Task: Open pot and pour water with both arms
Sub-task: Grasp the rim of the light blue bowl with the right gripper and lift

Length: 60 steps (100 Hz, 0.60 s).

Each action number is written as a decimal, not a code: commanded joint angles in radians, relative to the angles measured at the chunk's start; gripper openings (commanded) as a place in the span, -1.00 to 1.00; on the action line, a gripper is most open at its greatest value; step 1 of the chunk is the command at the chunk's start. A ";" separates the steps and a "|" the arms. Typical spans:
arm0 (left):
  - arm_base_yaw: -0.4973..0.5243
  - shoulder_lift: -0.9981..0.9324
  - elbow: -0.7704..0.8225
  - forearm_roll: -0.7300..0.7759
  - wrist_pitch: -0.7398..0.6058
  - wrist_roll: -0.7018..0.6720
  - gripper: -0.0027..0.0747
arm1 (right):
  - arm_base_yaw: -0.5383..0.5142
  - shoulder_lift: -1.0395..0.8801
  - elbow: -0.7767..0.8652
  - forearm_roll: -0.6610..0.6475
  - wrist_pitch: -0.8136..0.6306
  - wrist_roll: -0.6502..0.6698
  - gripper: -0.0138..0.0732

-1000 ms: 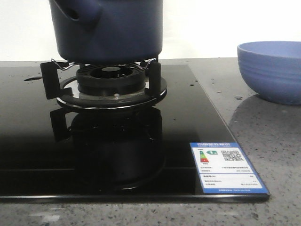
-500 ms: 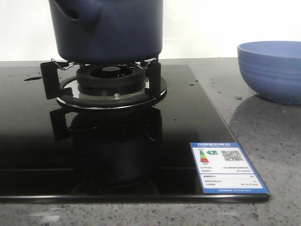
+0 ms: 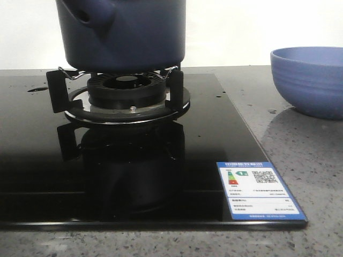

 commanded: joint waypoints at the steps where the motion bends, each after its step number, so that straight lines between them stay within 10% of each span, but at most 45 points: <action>1: 0.062 -0.047 -0.035 -0.016 -0.051 -0.001 0.02 | -0.061 0.089 -0.114 -0.051 0.035 0.008 0.23; 43: 0.140 -0.069 -0.035 -0.022 -0.023 -0.001 0.02 | -0.179 0.409 -0.202 -0.046 0.107 0.011 0.23; 60: 0.140 -0.067 -0.035 -0.022 -0.023 -0.001 0.02 | -0.179 0.465 -0.202 -0.042 0.101 0.011 -0.25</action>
